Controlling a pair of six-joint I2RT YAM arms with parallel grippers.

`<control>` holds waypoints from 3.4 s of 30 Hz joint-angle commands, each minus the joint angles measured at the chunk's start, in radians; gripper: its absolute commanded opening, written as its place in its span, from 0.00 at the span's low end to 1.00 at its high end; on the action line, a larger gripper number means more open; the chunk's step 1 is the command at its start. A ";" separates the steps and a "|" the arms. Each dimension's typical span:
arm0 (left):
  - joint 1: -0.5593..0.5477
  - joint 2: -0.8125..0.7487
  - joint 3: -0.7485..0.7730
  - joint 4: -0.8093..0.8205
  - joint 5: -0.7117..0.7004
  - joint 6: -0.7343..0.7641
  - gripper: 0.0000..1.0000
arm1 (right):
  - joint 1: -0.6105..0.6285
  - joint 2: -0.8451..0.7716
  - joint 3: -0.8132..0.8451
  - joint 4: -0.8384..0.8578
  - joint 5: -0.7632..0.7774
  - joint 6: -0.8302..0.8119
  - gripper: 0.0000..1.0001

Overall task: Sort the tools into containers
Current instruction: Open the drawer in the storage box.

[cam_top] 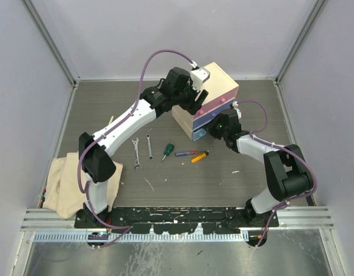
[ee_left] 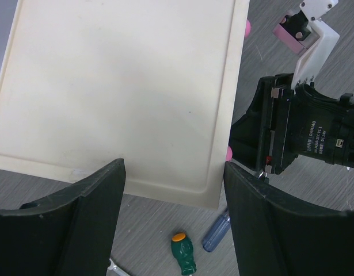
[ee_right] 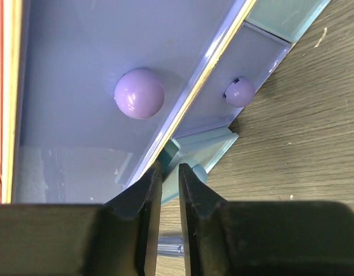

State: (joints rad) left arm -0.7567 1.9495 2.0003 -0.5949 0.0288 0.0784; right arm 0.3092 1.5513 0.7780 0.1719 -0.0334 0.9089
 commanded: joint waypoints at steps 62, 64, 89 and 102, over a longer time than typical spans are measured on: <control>0.012 -0.001 -0.019 -0.060 -0.023 0.004 0.68 | 0.005 0.025 0.059 -0.077 0.013 0.049 0.40; 0.012 -0.002 -0.019 -0.062 -0.026 0.006 0.69 | 0.005 0.004 0.072 -0.116 0.031 0.029 0.38; 0.011 0.004 -0.019 -0.066 -0.041 0.015 0.69 | -0.008 -0.141 0.038 -0.416 0.101 -0.157 0.33; 0.011 0.005 -0.021 -0.066 -0.044 0.017 0.69 | -0.037 -0.229 -0.035 -0.456 0.064 -0.169 0.30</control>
State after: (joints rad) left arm -0.7570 1.9495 1.9999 -0.5953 0.0231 0.0921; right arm 0.2867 1.3647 0.7658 -0.2089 0.0212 0.7685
